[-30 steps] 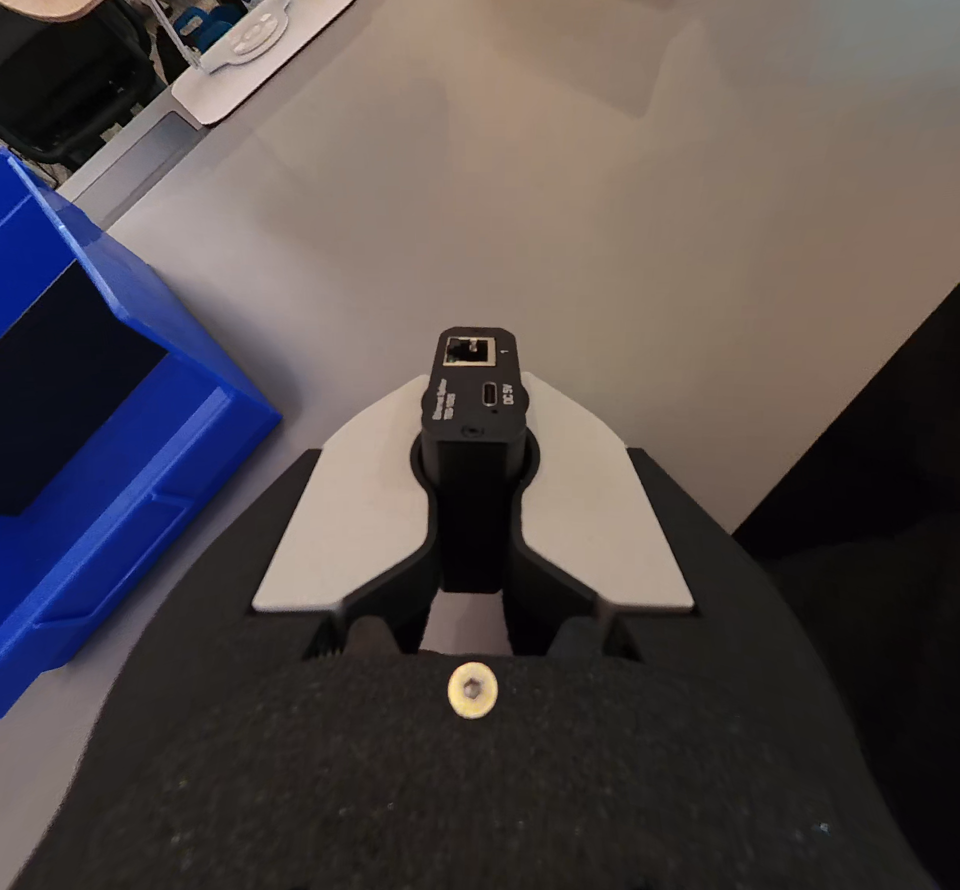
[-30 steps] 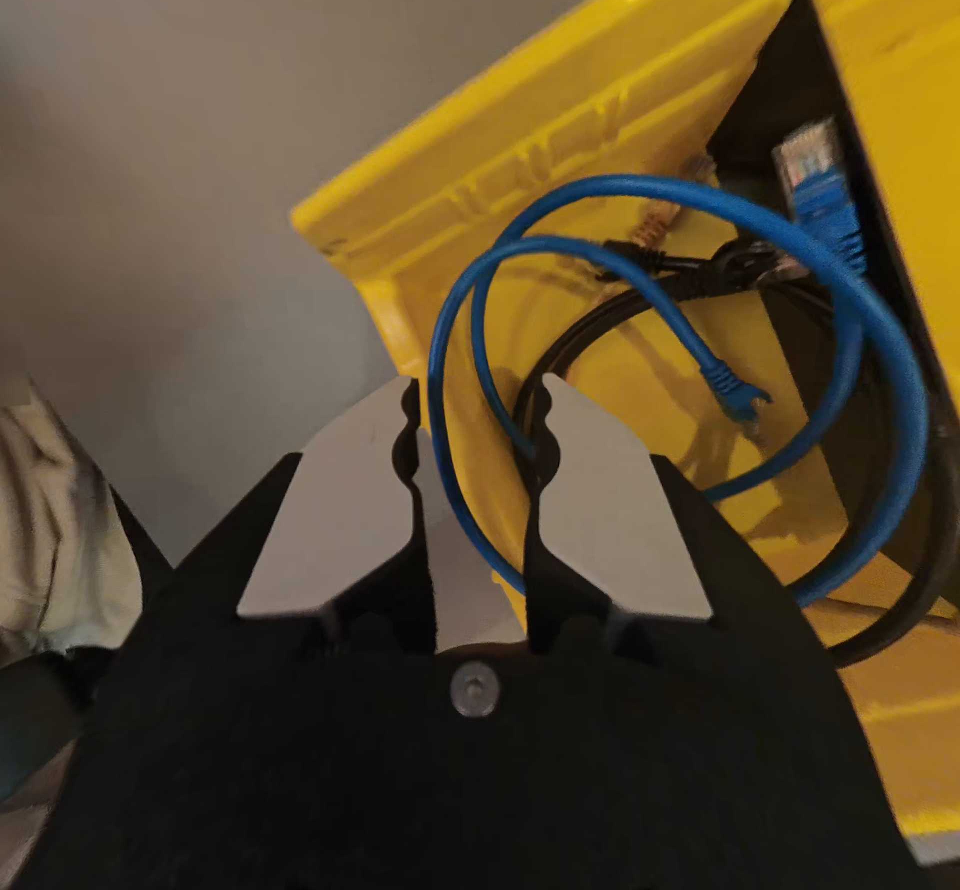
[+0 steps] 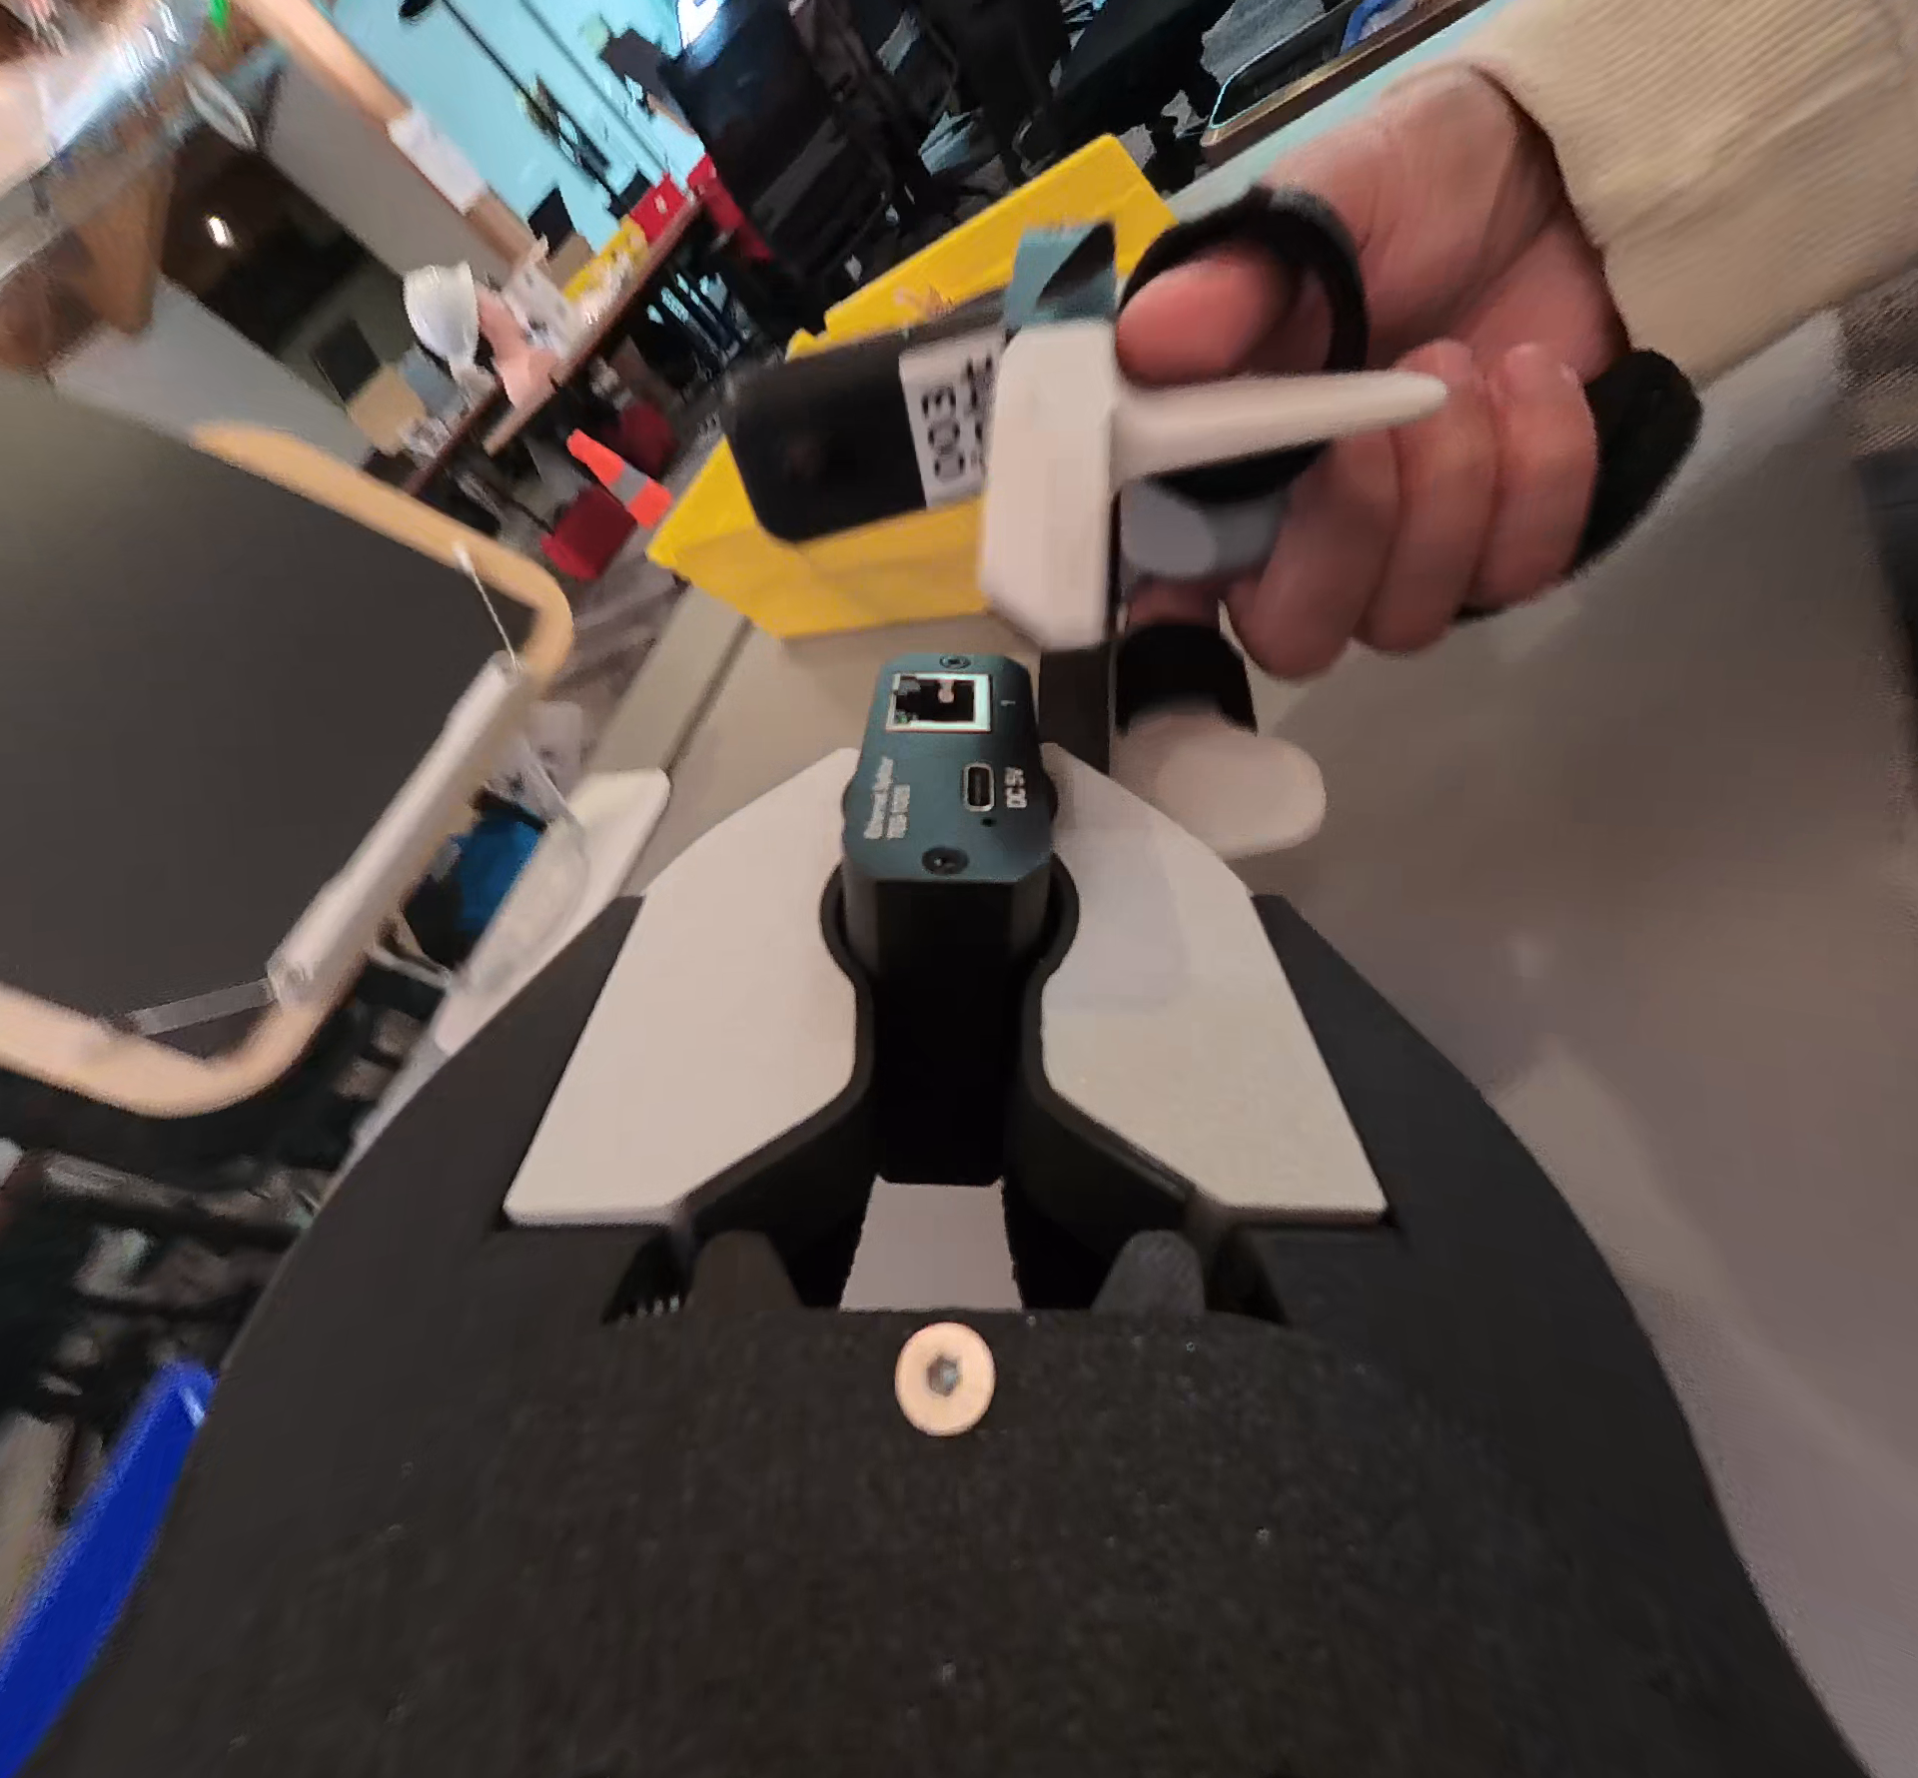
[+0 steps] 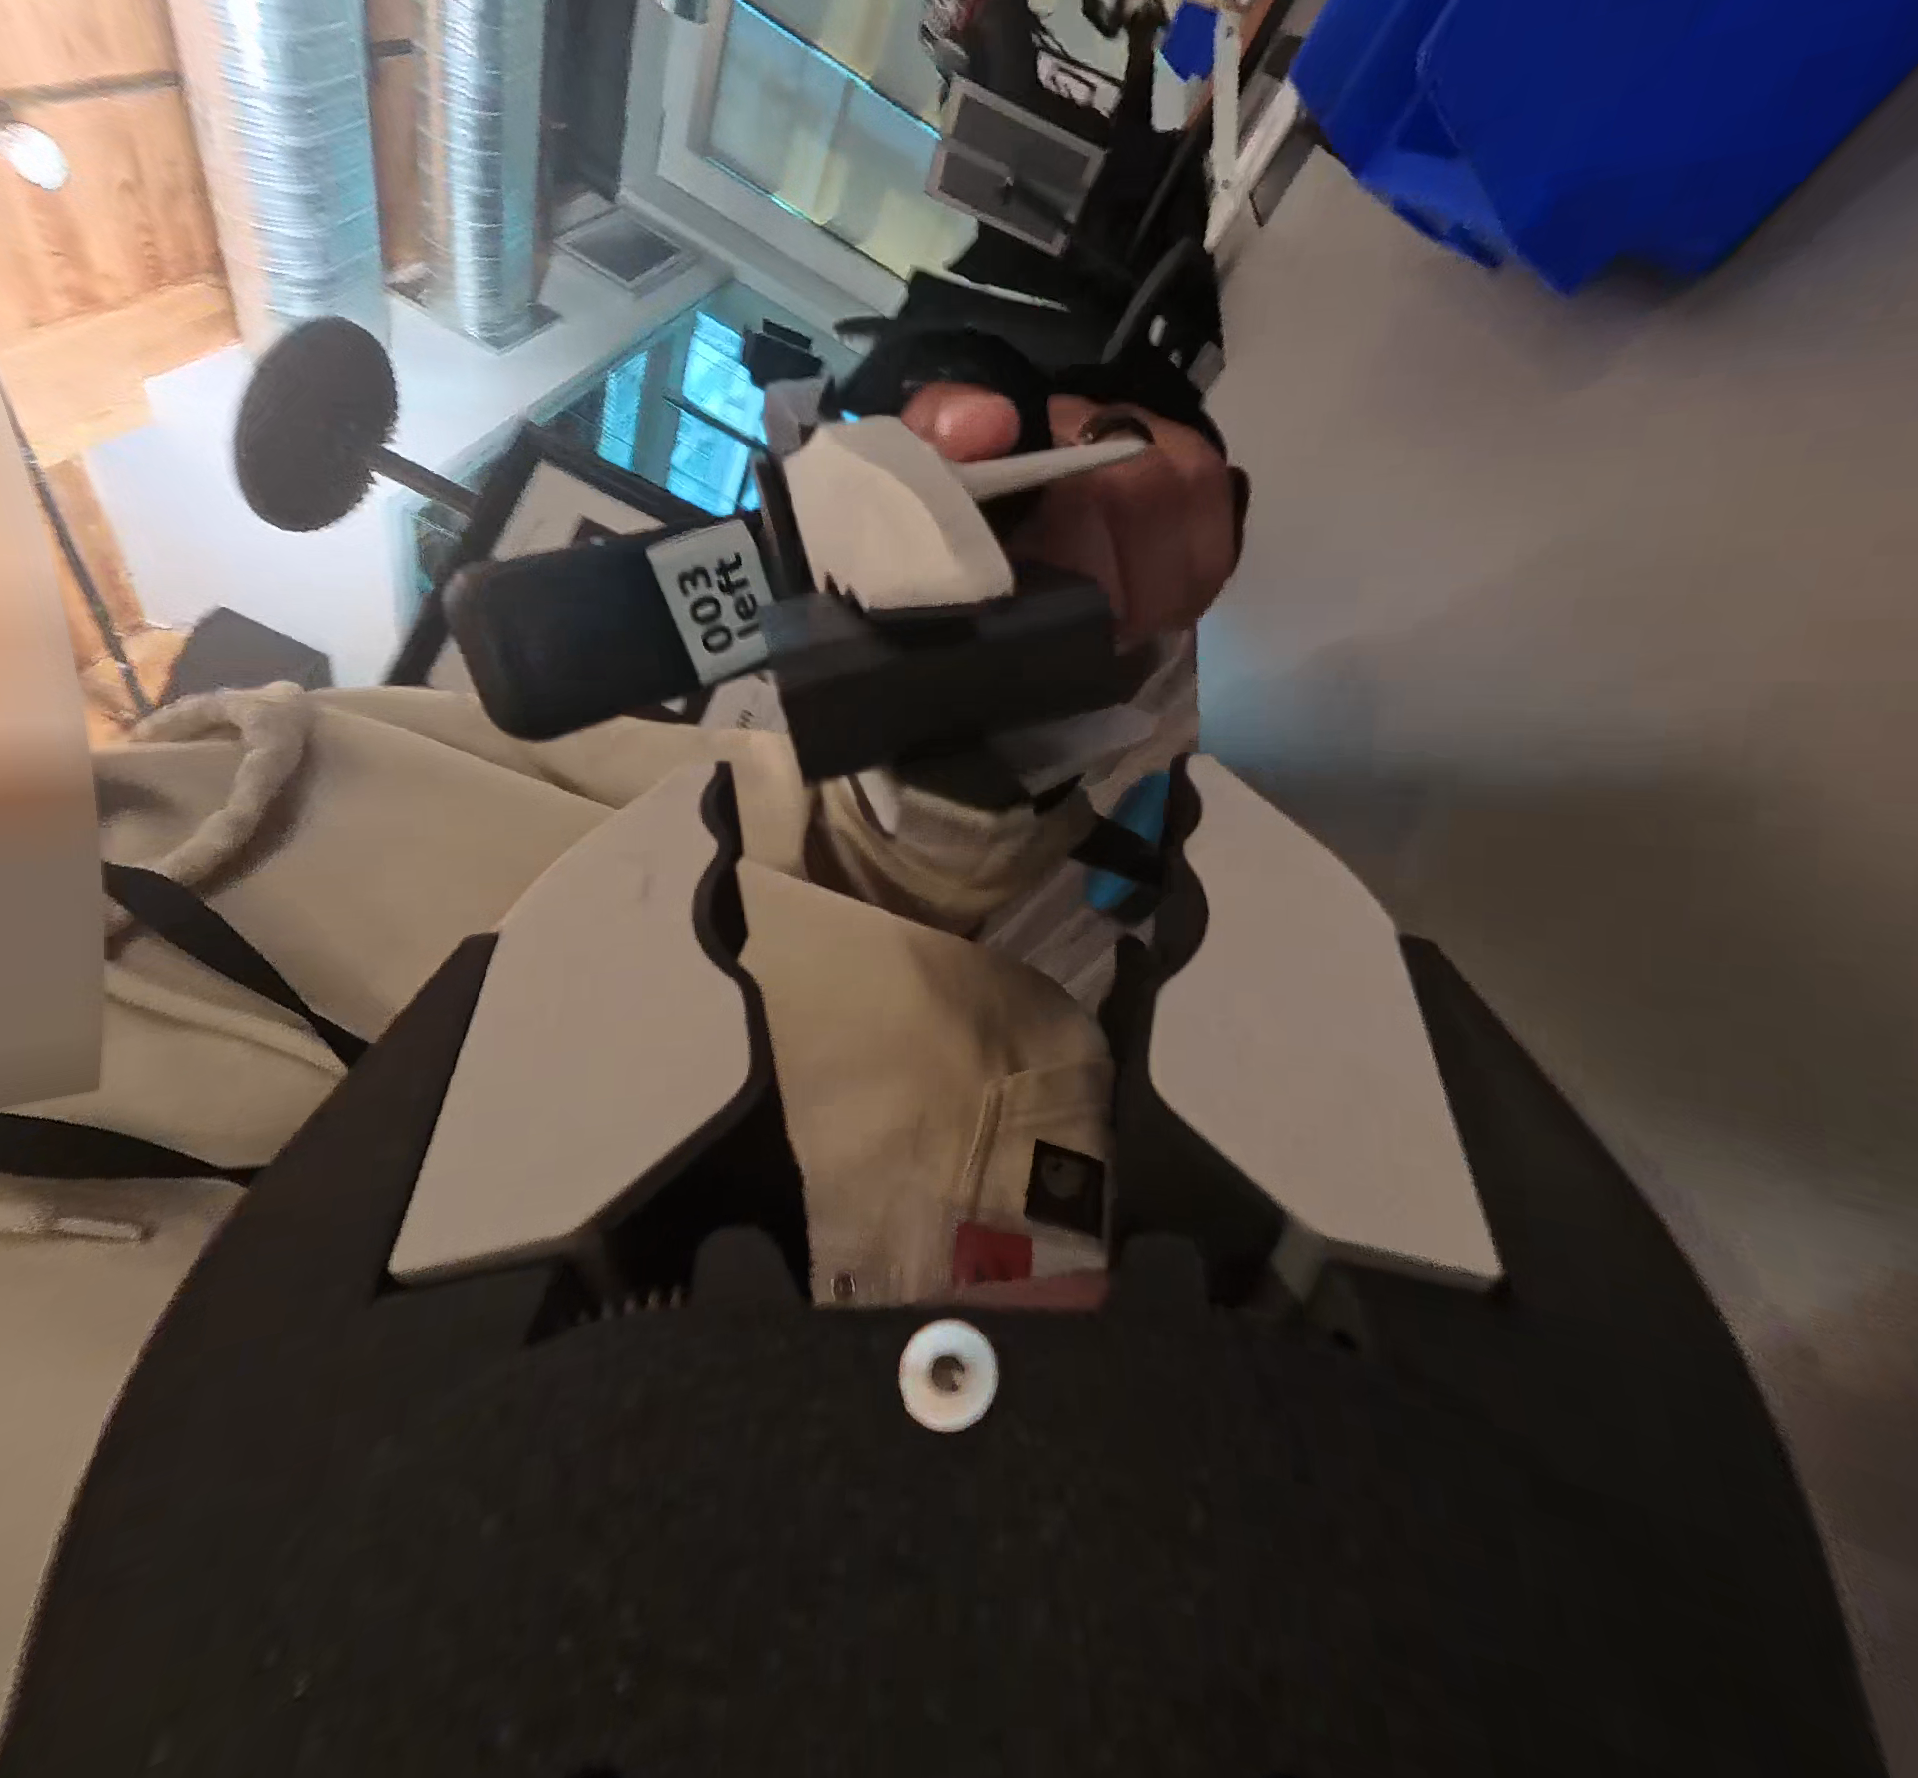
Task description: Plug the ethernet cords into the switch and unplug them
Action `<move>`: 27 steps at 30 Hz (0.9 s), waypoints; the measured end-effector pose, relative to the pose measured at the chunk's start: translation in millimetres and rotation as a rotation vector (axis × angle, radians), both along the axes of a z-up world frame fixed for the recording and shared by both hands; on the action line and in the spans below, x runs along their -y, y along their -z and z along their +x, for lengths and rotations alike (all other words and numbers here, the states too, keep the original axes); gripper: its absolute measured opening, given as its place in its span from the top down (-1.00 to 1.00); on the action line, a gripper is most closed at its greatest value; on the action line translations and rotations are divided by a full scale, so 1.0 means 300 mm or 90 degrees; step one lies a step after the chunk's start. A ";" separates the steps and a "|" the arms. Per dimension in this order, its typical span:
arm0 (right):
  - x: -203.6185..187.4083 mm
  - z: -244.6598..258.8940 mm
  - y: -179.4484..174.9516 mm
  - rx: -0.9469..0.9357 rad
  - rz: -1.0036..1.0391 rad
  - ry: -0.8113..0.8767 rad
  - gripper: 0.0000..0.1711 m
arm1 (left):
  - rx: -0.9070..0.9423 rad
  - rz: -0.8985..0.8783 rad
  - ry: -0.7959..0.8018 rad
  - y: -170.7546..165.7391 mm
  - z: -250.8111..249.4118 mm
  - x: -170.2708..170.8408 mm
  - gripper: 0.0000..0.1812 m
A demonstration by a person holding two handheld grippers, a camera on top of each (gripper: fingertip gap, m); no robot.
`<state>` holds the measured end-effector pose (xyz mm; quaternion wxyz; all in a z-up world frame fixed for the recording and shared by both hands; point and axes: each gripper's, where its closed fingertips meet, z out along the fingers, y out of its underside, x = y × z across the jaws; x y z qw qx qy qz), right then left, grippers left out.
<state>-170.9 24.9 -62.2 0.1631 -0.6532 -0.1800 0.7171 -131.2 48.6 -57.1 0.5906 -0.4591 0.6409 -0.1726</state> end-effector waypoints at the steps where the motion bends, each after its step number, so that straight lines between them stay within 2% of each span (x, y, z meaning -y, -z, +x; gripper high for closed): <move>1: -0.019 0.012 -0.025 -0.032 -0.004 0.007 0.13 | -0.003 0.008 0.012 -0.010 0.029 -0.009 0.72; 4: -0.054 0.055 -0.075 -0.098 -0.011 0.012 0.22 | -0.010 -0.005 0.045 -0.024 0.107 -0.016 0.72; 6: -0.068 0.081 -0.071 -0.091 0.013 0.029 0.28 | -0.010 -0.014 0.045 -0.026 0.142 -0.022 0.71; 9: -0.085 0.118 -0.041 -0.054 0.026 0.062 0.29 | -0.046 -0.096 0.007 0.013 0.153 -0.031 0.66; 12: -0.113 0.172 -0.022 -0.022 0.029 0.105 0.29 | -0.016 -0.161 -0.027 0.018 0.095 -0.022 0.56; 14: -0.132 0.218 -0.031 0.021 0.061 0.142 0.29 | 0.015 -0.209 -0.064 0.034 0.025 -0.014 0.57; 17: -0.166 0.319 -0.111 0.091 0.142 0.204 0.29 | 0.055 -0.289 -0.141 0.093 -0.099 0.007 0.61; 20: -0.266 0.523 -0.208 0.237 0.239 0.328 0.29 | 0.095 -0.381 -0.194 0.159 -0.207 0.063 0.62; 22: -0.372 0.734 -0.240 0.408 0.300 0.440 0.28 | 0.102 -0.434 -0.199 0.196 -0.261 0.116 0.62; 25: -0.546 1.083 -0.203 0.702 0.317 0.543 0.28 | 0.082 -0.457 -0.210 0.237 -0.319 0.162 0.60; 27: -0.656 1.248 -0.118 0.843 0.265 0.529 0.29 | 0.076 -0.449 -0.217 0.237 -0.333 0.162 0.60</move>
